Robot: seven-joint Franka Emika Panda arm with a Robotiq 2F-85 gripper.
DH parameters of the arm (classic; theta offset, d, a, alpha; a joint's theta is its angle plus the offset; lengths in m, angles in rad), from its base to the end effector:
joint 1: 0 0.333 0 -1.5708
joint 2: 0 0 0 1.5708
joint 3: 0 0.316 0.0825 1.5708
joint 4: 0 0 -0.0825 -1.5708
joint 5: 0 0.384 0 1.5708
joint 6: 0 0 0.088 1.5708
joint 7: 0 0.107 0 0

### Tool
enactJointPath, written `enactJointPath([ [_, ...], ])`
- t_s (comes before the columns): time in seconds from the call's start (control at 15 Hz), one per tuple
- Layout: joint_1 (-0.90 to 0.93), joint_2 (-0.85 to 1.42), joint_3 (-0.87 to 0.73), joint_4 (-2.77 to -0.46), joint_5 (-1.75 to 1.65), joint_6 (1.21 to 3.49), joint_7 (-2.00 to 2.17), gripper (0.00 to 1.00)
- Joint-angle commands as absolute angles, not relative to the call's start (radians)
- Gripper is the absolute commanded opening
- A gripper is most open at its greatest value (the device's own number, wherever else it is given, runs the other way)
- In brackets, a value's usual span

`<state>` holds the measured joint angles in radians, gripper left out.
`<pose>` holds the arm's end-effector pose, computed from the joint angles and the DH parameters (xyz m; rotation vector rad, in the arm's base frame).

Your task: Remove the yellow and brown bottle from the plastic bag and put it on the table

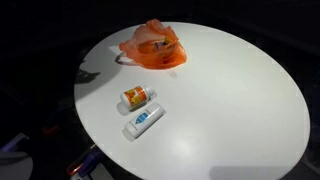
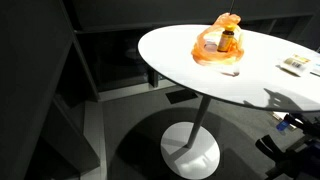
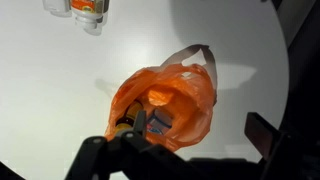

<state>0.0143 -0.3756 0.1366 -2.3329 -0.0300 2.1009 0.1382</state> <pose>0.4451 0.0701 0.4941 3.0764 0.0310 0.2303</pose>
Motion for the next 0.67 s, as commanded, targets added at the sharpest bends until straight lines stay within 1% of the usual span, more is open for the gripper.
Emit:
enactJointPath([
  [0.0,0.028,-0.375,0.124,-2.330,-0.036,2.098,0.143,1.00],
  [0.33,0.018,-0.330,0.119,-2.319,-0.042,2.098,0.156,1.00],
  [0.6,0.017,-0.256,0.099,-2.321,-0.032,2.145,0.141,1.00],
])
